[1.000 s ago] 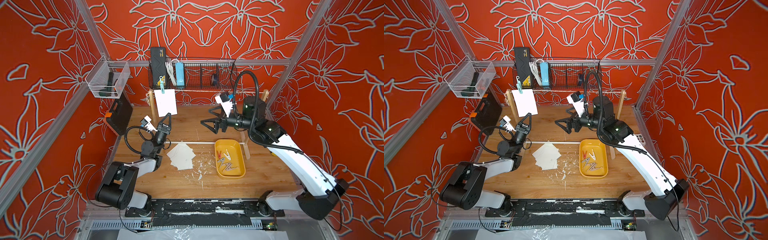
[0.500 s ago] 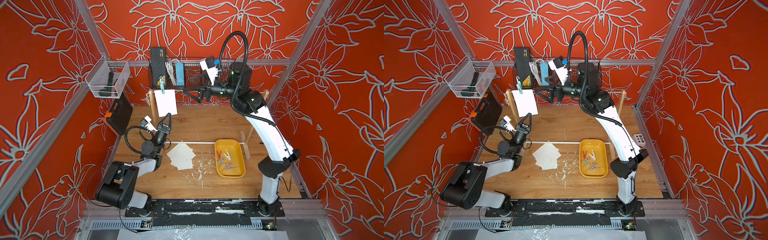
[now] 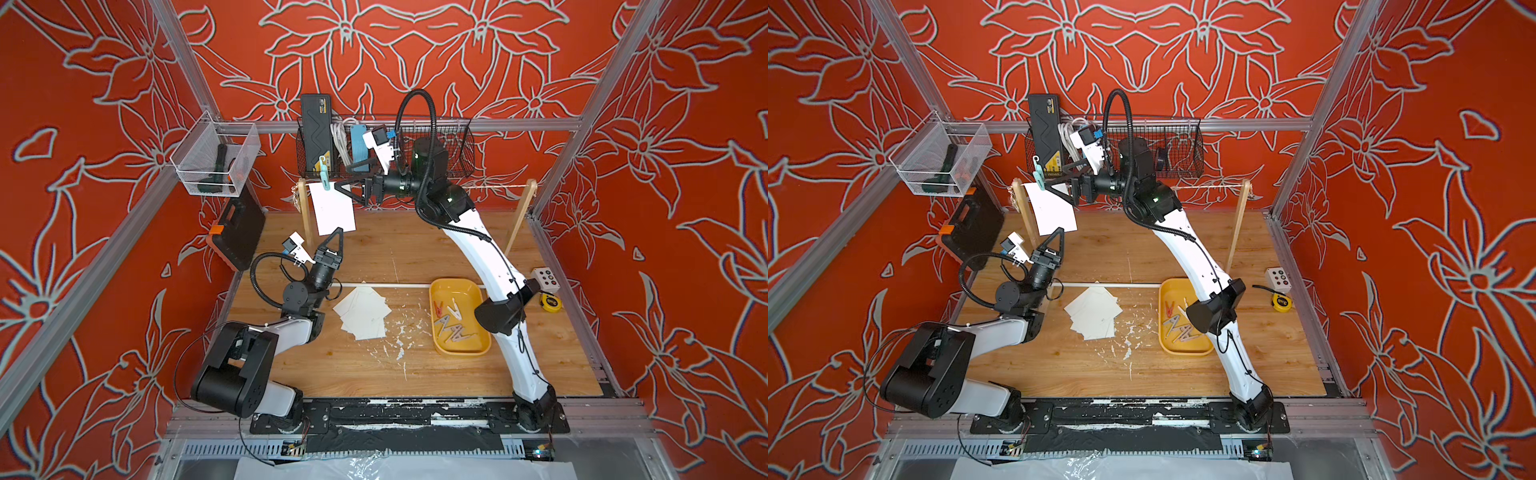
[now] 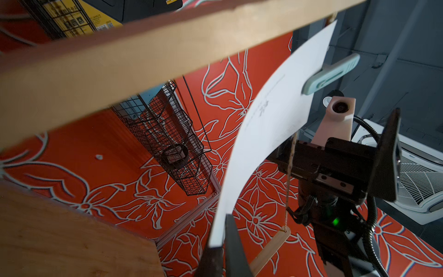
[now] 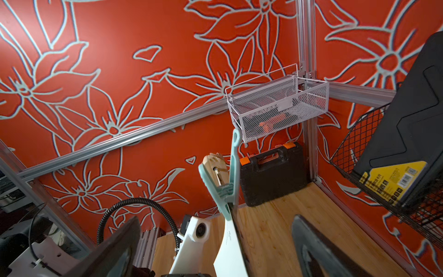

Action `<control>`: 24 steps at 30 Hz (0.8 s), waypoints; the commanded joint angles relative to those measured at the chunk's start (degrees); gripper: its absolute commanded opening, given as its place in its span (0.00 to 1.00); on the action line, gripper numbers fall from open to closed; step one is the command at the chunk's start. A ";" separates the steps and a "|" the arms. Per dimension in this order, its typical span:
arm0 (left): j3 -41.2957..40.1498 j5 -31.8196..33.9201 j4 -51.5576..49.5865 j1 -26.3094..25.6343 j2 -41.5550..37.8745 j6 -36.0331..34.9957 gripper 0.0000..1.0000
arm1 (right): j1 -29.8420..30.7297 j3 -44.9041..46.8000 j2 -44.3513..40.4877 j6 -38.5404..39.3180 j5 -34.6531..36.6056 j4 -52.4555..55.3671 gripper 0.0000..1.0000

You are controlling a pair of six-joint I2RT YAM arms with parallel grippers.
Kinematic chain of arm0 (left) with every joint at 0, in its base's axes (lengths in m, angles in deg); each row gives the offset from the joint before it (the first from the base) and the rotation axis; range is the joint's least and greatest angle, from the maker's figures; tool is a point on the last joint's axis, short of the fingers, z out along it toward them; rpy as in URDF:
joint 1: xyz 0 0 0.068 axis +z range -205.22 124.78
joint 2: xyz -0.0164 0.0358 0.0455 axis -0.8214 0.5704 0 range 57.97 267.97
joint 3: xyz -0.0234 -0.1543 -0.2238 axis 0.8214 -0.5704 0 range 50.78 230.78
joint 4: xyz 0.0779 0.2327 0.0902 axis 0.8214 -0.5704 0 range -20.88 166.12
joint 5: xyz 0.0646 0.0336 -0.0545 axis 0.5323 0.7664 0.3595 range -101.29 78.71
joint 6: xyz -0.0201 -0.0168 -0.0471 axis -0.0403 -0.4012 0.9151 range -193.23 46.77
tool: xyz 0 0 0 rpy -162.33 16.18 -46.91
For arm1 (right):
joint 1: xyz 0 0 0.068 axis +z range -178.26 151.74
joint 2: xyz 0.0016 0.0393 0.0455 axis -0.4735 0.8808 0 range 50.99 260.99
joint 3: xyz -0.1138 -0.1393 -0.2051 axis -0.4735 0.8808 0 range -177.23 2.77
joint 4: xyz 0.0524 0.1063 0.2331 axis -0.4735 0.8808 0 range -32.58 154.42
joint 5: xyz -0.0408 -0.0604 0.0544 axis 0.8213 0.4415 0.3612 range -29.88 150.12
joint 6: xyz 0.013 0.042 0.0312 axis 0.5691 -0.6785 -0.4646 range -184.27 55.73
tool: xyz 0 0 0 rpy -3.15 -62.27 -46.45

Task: Remove the postcards from the strings
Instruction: Pinch the postcard on the clothesline, then remove the clamp from the clothesline.

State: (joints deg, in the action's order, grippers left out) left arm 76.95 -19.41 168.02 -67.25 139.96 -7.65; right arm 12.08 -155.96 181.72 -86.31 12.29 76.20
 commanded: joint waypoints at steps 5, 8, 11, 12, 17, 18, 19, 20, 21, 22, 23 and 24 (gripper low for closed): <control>-0.96 -2.31 13.03 0.17 0.65 0.31 0.00 | 0.97 -2.35 1.97 -2.02 0.85 -6.80 0.98; -0.91 -2.82 13.03 0.17 0.56 0.20 0.00 | 1.12 -2.46 2.57 -2.37 1.47 -7.54 0.98; -0.94 -3.21 13.04 0.17 0.60 -0.06 0.00 | 1.20 -2.63 2.94 -2.32 1.93 -7.63 0.98; -0.80 -3.45 12.96 0.17 0.63 -0.17 0.00 | 1.31 -2.58 3.09 -2.18 2.19 -7.43 0.98; -1.09 -3.52 12.78 0.23 0.60 -0.24 0.00 | 1.36 -2.86 3.73 -0.82 3.21 -6.15 0.98; -1.09 -3.61 12.69 0.25 0.55 -0.25 0.00 | 1.41 -2.89 3.88 -0.83 3.12 -6.30 0.98; -1.16 -3.66 12.53 0.35 0.48 -0.28 0.00 | 1.41 -2.89 3.92 -0.87 3.08 -6.49 0.97; -1.19 -3.81 12.43 0.50 0.43 -0.21 0.00 | 1.49 -2.96 4.03 -0.94 2.75 -6.86 0.95; -1.25 -3.85 12.28 0.64 0.29 -0.11 0.00 | 1.50 -2.99 4.17 -1.06 2.57 -7.00 0.94; -1.33 -3.94 12.24 0.82 0.19 0.02 0.00 | 1.45 -3.15 4.33 -1.18 2.55 -7.13 0.93; -1.30 -4.16 12.17 0.96 0.21 0.07 0.00 | 1.52 -3.19 4.48 -1.25 2.25 -7.35 0.92; -1.31 -4.36 12.09 1.07 0.11 0.13 0.00 | 1.58 -3.31 4.61 -1.32 2.22 -7.46 0.91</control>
State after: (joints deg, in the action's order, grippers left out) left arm 76.06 -22.42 168.19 -66.84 140.23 -7.56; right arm 13.08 -157.10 184.89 -87.45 14.91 70.65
